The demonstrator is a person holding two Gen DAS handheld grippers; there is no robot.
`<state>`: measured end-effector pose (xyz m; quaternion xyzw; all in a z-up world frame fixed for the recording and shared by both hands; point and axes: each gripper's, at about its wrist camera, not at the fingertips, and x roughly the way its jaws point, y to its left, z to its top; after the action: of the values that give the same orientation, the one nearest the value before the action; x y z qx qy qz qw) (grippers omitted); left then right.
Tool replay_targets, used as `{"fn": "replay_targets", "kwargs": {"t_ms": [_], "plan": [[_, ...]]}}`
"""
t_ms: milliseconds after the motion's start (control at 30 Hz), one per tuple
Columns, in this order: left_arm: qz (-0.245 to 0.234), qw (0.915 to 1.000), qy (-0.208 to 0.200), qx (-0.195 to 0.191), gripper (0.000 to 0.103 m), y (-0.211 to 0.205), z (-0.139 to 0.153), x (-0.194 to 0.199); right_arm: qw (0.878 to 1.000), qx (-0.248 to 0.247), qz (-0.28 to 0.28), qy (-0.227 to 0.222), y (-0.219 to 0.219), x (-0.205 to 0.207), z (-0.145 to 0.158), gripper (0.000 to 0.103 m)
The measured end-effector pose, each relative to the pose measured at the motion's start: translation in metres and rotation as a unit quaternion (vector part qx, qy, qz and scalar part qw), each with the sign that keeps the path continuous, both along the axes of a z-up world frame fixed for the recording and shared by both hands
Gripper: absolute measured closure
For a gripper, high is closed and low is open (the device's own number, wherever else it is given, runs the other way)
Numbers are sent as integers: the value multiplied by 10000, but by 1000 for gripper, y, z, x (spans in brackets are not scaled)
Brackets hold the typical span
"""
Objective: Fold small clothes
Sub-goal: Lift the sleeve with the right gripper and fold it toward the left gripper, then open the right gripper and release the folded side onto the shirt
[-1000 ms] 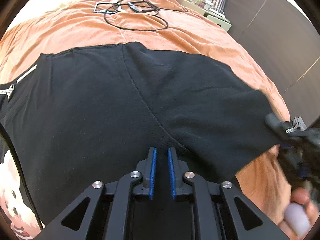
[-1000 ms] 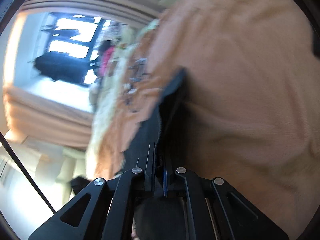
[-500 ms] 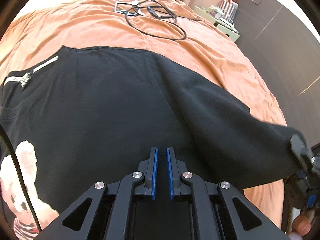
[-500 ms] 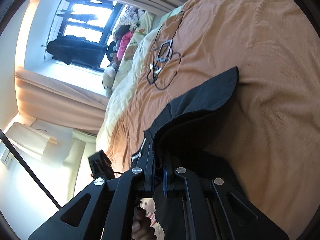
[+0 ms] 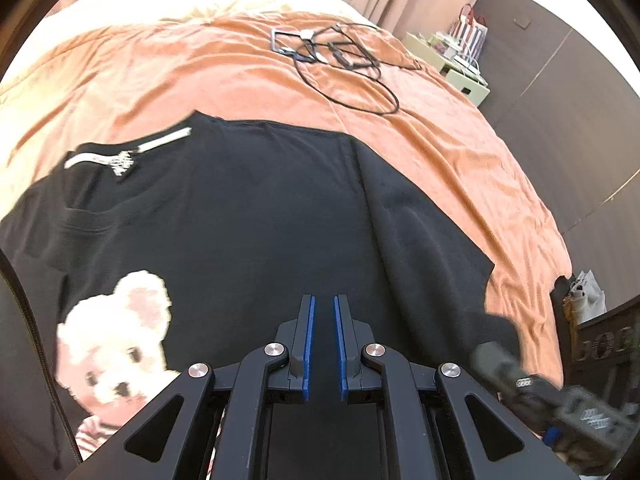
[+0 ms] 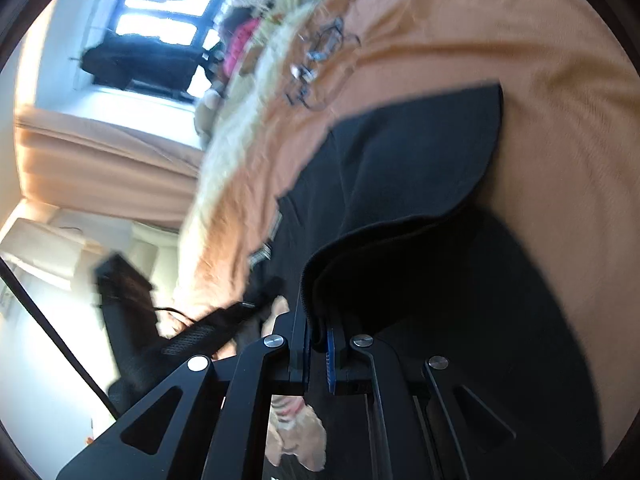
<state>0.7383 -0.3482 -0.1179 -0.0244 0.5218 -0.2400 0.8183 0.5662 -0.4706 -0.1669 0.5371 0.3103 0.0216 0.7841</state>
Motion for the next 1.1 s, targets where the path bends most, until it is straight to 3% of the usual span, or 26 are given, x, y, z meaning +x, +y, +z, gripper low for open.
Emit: {"fn": "replay_targets", "kwargs": {"t_ms": [100, 167, 200, 233, 300, 600, 867, 967, 1000, 1100], "plan": [[61, 10000, -48, 8, 93, 12, 10, -4, 9979, -229, 315, 523, 10, 10, -3, 95], [94, 9999, -27, -29, 93, 18, 16, -6, 9963, -288, 457, 674, 13, 12, -1, 70], [108, 9999, -12, -49, 93, 19, 18, -7, 9963, -311, 447, 672, 9, 7, 2, 51], [113, 9999, -1, -65, 93, 19, 20, -7, 9963, -364, 402, 667, 7, 3, 6, 45], [58, 9999, 0, -92, 93, 17, 25, -12, 9954, -624, 274, 676, -6, -12, 18, 45], [-485, 9987, -62, -171, 92, -25, 37, -36, 9953, -750, -403, 458, -64, -77, 37, 45], [-970, 9953, -67, -43, 92, -79, 31, -50, 9920, -809, -776, 576, -64, -90, 28, 45], [-1111, 9938, -42, 21, 91, -101, 25, -51, 9922, -787, -782, 567, -59, -90, 23, 57], [-1156, 9933, -36, 38, 91, -107, 23, -51, 9923, -775, -787, 567, -60, -90, 22, 59], [-1233, 9923, -46, 138, 75, -128, 14, -51, 9924, -763, -810, 525, -65, -92, 19, 64]]}}
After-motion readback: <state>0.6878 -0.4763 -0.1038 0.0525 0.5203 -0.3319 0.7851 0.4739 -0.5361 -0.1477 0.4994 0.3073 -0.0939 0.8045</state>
